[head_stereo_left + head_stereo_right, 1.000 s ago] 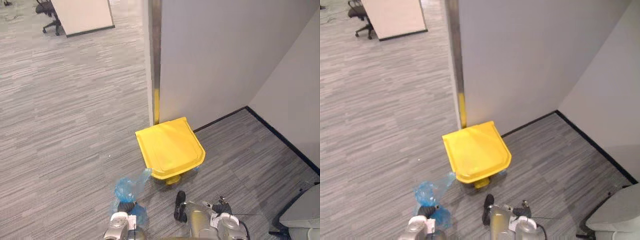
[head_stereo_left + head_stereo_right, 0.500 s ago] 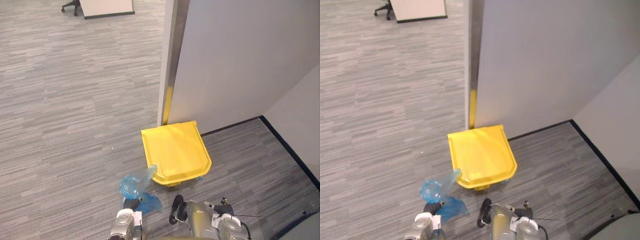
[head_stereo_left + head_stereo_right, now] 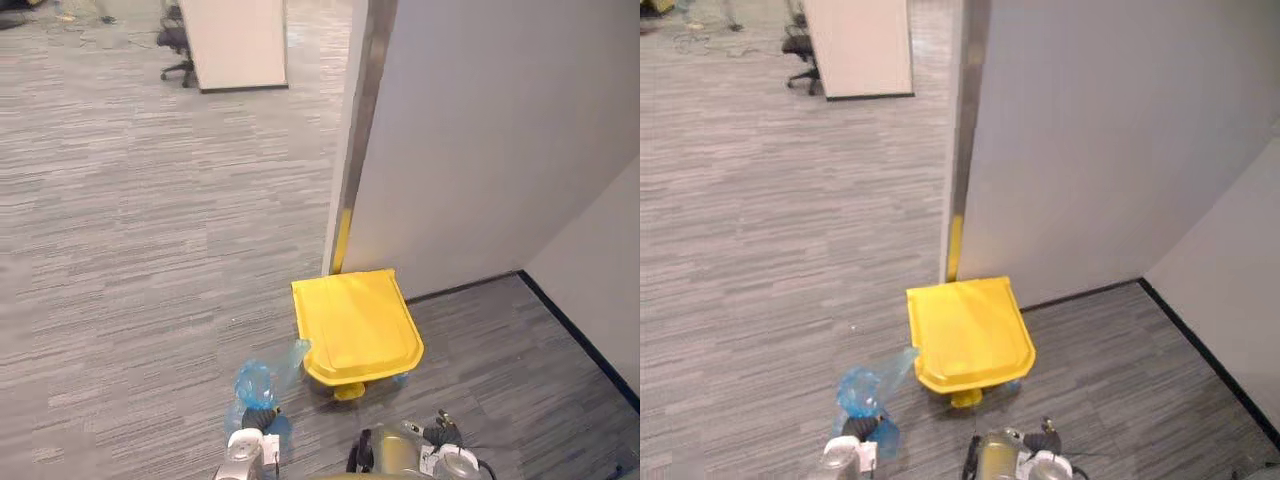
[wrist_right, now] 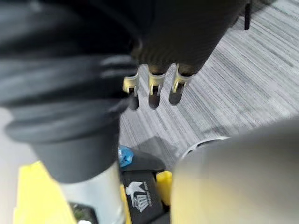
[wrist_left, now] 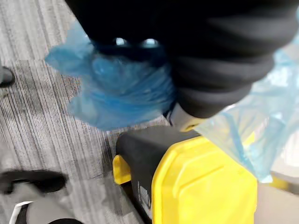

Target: Gather rubbish on tea table into small bin, then transfer packed bag to large trash can.

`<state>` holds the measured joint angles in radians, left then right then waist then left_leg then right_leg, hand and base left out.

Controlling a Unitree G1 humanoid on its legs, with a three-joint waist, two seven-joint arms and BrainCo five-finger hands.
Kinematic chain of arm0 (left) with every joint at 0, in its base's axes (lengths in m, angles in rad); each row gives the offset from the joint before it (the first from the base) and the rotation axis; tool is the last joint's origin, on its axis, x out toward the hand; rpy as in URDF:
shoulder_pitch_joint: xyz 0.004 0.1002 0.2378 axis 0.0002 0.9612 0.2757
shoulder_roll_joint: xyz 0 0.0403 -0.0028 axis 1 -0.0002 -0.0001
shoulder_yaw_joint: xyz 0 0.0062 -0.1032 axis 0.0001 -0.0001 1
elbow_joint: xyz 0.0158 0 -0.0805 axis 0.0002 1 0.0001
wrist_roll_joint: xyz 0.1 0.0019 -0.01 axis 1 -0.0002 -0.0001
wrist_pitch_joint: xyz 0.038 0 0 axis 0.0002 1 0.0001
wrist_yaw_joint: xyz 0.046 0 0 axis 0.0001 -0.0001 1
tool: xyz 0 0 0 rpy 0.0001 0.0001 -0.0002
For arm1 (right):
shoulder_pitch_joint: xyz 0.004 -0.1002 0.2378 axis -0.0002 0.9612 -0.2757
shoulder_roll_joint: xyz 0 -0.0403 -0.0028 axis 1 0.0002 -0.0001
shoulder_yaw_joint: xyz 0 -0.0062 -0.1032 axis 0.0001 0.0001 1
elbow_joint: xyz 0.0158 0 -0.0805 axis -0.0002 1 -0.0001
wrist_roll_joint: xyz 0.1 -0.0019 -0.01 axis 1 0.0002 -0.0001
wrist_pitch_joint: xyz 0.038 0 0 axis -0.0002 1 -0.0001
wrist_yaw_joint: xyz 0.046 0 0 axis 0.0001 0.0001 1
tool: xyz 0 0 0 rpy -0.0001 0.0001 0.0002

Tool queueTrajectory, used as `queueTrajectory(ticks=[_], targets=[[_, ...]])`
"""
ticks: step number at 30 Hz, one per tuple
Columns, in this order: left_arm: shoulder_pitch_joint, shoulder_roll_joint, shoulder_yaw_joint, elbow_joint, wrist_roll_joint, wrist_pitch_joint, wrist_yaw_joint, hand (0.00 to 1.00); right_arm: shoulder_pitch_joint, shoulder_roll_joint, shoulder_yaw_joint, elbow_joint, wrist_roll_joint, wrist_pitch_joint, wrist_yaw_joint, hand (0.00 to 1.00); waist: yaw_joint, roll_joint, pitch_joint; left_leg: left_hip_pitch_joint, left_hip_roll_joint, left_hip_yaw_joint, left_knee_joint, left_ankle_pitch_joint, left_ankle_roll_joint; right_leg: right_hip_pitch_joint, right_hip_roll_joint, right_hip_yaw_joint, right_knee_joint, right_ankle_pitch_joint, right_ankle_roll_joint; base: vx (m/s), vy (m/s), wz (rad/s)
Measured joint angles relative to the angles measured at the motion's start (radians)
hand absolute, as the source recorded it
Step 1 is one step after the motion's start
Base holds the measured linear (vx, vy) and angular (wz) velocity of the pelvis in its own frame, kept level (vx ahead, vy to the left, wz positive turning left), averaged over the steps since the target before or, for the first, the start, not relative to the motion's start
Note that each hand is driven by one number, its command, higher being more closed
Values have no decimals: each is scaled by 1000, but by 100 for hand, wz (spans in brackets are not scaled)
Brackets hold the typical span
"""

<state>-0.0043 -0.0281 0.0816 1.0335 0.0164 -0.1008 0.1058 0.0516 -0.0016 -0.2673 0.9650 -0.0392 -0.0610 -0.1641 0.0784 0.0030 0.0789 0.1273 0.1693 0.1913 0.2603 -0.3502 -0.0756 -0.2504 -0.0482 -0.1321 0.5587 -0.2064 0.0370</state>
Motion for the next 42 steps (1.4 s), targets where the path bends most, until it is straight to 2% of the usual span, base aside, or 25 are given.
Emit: queueTrajectory(ticks=[1, 2, 3, 5, 6, 8, 11, 14, 17, 23, 29, 30, 33, 34, 36, 37, 39, 40, 41, 42], targets=[[-5, 6, 9, -15, 0, -7, 1, 100, -16, 6, -9, 15, 0, -1, -2, 0, -9, -27, 3, -15, -25, 11, -12, 50, -61, -5, -36, -4, 154, -72, -6, -114, -43, -43], [-8, 22, 0, -18, 0, -2, 0, 100, -23, 6, -3, 41, 0, 0, -2, 0, -24, -49, 1, -27, -52, -3, -21, 68, -58, 50, -47, 23, 53, -145, 0, -119, -124, -22], [-17, 27, -16, -6, -1, 0, 1, 100, -32, -10, -2, 73, 0, 2, -2, 0, -28, -24, 14, -45, -44, -9, -12, 70, -54, 84, -17, 29, -38, -130, -45, -140, -113, -12], [4, 23, -41, 3, -1, -1, -3, 100, -19, -26, -4, 76, 1, 3, -4, 0, -27, 9, 5, -90, -31, -37, -16, 96, -12, 101, 18, 37, -159, -50, -60, -143, -36, -25], [13, 24, -43, 3, -2, -1, -3, 100, -17, -38, -3, 80, 1, 3, -6, 0, -26, 12, 4, -103, -37, -52, -24, 107, 6, 96, 21, 40, -181, -31, -64, -94, 1, -13], [14, 36, -74, 8, -3, -1, -4, 100, -10, -44, -7, 84, 3, 3, -9, 0, -30, 14, 9, -113, -39, -71, -36, 127, -13, 92, 21, 28, -196, -15, -64, -118, -2, 13], [-8, 52, -81, 21, -6, -2, -5, 100, -19, -47, -6, 94, 3, 1, -12, 0, -34, 5, 30, -131, -43, -67, -50, 137, -30, 72, 15, 28, -202, 8, -54, -109, 36, 5], [-13, 62, -84, 30, -11, -2, -5, 100, -23, -44, -9, 95, 3, 0, -12, 0, -38, 1, 39, -126, -54, -60, -53, 136, -30, 74, 1, 32, -202, 15, -43, -74, 64, -3], [-12, 72, -110, 53, -10, -2, -9, 100, -22, -41, -27, 95, 3, 0, -12, 0, -49, 9, 32, -102, -61, -59, -100, 159, -25, 91, -9, 30, -233, 35, -42, 13, 54, 2], [2, 84, -111, 61, -10, -1, -12, 100, -26, -41, -36, 115, 2, -1, -12, 0, -66, 21, 25, -63, -56, -64, -116, 170, -27, 165, 4, 13, -326, 75, -39, 69, 28, 5], [19, 96, -110, 60, -10, -2, -11, 100, -35, -37, -24, 128, 2, 0, -11, 0, -66, 17, 26, -60, -60, -48, -113, 167, -22, 189, 9, 36, -388, 113, -32, 6, 33, -11], [19, 100, -109, 59, -10, -2, -11, 100, -37, -37, -24, 128, 2, 0, -11, 0, -66, 11, 32, -70, -66, -39, -96, 154, -12, 173, -1, 38, -361, 101, -23, -66, 62, -8], [11, 119, -109, 55, -10, -2, -11, 100, -47, -34, -26, 117, 5, 0, -11, 0, -69, -14, 56, -113, -93, -48, 15, 70, 31, 117, -53, 33, -202, 2, 44, -75, 85, 14], [10, 121, -107, 46, -10, -2, -11, 100, -38, -39, -27, 99, 10, 0, -10, 0, -77, -25, 66, -119, -98, -69, 68, 26, 35, 86, -76, 29, -76, -14, 65, -49, 97, 32], [15, 125, -86, 37, -10, -1, -8, 100, -32, -30, -37, 56, 20, -6, -8, 0, -75, -24, 91, -102, -100, -89, 134, -22, 50, -17, -101, 30, 180, 14, 68, -4, 101, 30], [17, 126, -57, 36, -18, 0, -1, 100, -29, -26, -44, 45, 19, -8, -8, 0, -71, -34, 90, -74, -89, -95, 144, -40, 52, -42, -103, 21, 233, -8, 62, 120, 66, 22], [17, 125, -57, 36, -18, 0, 4, 100, -13, -14, -46, 27, 19, -9, -8, 0, -63, -38, 93, -36, -66, -98, 150, -68, 47, -88, -89, -20, 190, -24, 45, 197, 29, 3], [14, 123, -59, 36, -18, 0, 3, 100, -17, -9, -49, 0, 19, -9, -9, 0, -63, -37, 95, -23, -49, -97, 156, -85, 40, -133, -73, -51, 108, -11, 37, 354, -44, -9], [6, 121, -59, 36, -18, 1, 3, 100, -20, -5, -63, -18, 20, -9, -9, 0, -63, -35, 100, -18, -25, -90, 173, -105, 30, -184, -58, -88, -19, 41, 35, 385, -71, -5], [-1, 118, -58, 36, -18, 1, 4, 100, -24, -6, -66, -17, 20, -9, -10, 0, -63, -33, 111, -11, -19, -90, 183, -113, 26, -189, -51, -105, -82, 66, 39, 338, -86, 2]])
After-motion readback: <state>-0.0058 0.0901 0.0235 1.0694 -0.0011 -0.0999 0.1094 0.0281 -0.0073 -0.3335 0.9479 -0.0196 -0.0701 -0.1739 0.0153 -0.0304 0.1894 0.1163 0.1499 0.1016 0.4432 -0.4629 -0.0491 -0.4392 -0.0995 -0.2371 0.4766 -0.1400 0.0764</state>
